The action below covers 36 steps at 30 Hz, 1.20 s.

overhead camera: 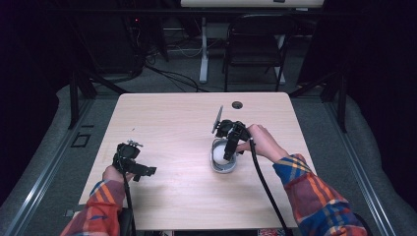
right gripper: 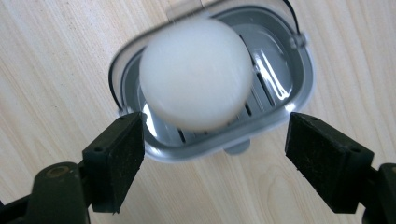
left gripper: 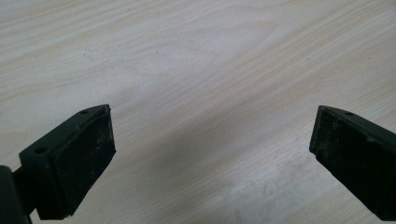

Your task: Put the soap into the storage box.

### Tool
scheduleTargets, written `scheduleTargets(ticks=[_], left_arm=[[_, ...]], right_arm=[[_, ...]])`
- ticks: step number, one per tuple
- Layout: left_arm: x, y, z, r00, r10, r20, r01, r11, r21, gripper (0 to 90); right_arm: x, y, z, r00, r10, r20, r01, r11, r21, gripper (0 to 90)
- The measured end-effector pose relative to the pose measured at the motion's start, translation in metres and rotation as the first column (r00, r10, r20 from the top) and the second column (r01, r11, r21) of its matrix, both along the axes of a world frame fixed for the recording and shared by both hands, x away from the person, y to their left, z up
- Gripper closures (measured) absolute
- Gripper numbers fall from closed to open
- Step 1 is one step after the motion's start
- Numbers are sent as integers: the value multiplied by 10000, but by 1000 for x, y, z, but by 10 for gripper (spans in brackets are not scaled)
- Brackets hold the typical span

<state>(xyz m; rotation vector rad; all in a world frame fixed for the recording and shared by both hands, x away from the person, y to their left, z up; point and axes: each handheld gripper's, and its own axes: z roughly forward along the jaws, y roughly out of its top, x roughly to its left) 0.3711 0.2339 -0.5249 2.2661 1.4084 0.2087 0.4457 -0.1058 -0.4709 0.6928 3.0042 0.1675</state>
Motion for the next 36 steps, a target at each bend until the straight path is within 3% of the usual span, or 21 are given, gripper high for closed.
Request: scheduleTargets(ticks=[14, 22, 36], left_arm=[[0, 0, 0, 10000, -35, -33, 35, 10000, -4, 1], [0, -1, 0, 10000, -20, -39, 20, 10000, -3, 1], [0, -1, 0, 10000, -43, -68, 43, 10000, 28, 1]], right_arm=[[-11, -24, 15, 9987, -308, 412, 292, 9988, 384, 137], [-21, -44, 19, 9971, -504, 569, 494, 9986, 199, 111], [-40, -88, 12, 9911, -1127, 710, 1138, 9934, -123, 73]])
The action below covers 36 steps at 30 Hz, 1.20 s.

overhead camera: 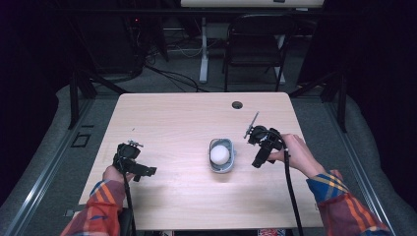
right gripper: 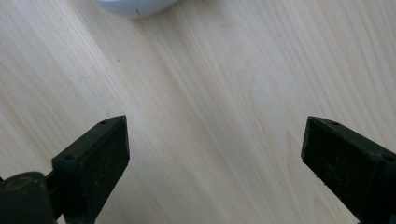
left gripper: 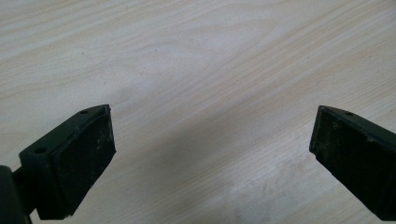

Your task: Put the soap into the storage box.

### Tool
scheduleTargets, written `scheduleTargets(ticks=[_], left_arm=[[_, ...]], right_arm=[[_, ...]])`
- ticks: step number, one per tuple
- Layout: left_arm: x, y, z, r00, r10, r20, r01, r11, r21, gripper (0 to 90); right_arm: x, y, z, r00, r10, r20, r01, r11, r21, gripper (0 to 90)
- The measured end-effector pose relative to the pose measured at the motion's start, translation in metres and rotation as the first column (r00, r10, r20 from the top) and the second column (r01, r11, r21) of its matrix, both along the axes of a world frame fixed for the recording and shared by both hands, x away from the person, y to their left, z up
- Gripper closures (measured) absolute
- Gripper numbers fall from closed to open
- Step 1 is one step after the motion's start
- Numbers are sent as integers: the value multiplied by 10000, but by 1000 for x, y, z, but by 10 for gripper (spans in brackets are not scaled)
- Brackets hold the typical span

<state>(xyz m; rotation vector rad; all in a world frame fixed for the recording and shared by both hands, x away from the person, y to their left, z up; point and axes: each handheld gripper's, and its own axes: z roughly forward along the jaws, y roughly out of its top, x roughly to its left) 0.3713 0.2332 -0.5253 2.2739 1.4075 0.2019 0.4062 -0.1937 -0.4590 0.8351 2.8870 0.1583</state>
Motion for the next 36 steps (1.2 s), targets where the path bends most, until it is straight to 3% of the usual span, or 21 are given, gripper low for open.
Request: scheduleTargets(ticks=[1, 15, 21, 28, 30, 35, 36], left_arm=[[0, 0, 0, 10000, -2, -7, 2, 10000, 10, 1], [0, -1, -1, 10000, 3, -22, -3, 10000, 49, 1], [0, -1, -1, 10000, 7, -26, -7, 10000, 71, 1], [0, -1, -1, 10000, -1, -21, 1, 10000, 70, 2], [0, -1, -1, 10000, 8, -8, -8, 10000, 68, 1], [0, -1, -1, 10000, 26, -39, -26, 10000, 42, 1], [0, -1, -1, 10000, 36, -42, -36, 10000, 39, 1]], right_arm=[[-1, -3, 0, 10000, 11, 21, -10, 9999, -170, 70], [-15, -49, -8, 9952, -971, -96, 970, 9953, -67, 30], [-21, -63, -13, 9937, -1106, -185, 1099, 9933, -351, 26], [-29, -81, -26, 9859, -1645, -310, 1639, 9863, -200, 25], [-30, -86, -28, 9872, -1525, -461, 1502, 9874, -504, 25], [-40, -98, -45, 9800, -1933, -470, 1910, 9803, -498, 33], [-39, -101, -45, 9827, -1727, -672, 1658, 9813, -979, 33]])
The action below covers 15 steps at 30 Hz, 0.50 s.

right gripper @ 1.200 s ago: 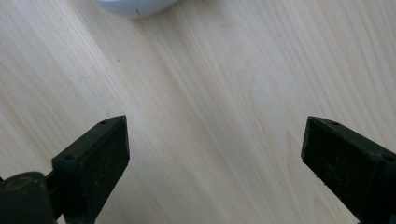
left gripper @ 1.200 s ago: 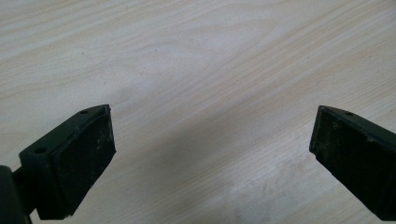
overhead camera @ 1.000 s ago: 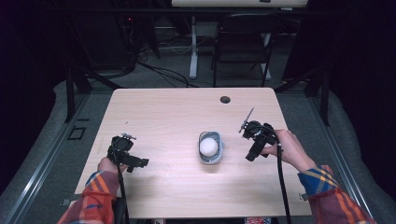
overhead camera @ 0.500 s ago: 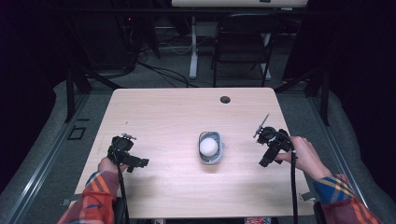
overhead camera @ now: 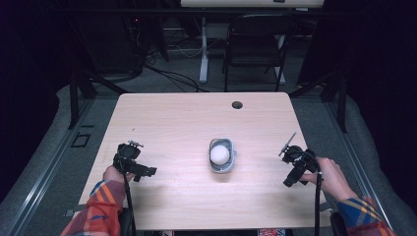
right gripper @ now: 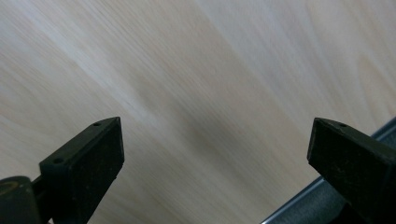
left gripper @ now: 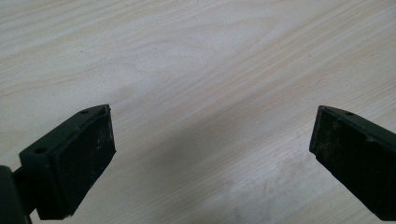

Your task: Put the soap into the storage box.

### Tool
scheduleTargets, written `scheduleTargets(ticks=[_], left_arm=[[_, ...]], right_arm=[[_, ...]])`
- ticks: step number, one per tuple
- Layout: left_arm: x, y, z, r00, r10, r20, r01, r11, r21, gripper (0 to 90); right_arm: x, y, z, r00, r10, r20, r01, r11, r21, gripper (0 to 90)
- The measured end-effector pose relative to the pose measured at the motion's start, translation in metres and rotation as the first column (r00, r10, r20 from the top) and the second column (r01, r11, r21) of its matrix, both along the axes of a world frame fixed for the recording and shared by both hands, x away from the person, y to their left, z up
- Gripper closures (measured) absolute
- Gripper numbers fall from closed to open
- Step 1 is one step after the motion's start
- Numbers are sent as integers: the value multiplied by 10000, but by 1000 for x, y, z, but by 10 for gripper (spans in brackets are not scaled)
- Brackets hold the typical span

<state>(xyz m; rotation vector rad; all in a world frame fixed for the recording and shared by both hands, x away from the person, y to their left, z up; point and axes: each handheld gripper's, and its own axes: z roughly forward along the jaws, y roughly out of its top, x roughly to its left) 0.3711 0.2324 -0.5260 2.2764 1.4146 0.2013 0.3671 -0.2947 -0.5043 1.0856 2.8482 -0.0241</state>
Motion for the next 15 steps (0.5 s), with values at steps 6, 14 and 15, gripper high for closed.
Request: scheduleTargets(ticks=[6, 14, 15], left_arm=[[0, 0, 0, 10000, -33, 10, 33, 10000, 32, 1], [0, 0, 0, 10000, -48, 18, 48, 10000, 7, 1], [0, 0, 0, 10000, -48, 18, 48, 10000, 7, 1]], right_arm=[[-15, -14, -24, 9963, -783, 351, 766, 9960, 458, 48], [-18, -21, -30, 9962, -834, 262, 829, 9964, 174, 48], [-18, -20, -30, 9959, -853, 314, 845, 9961, 241, 52]])
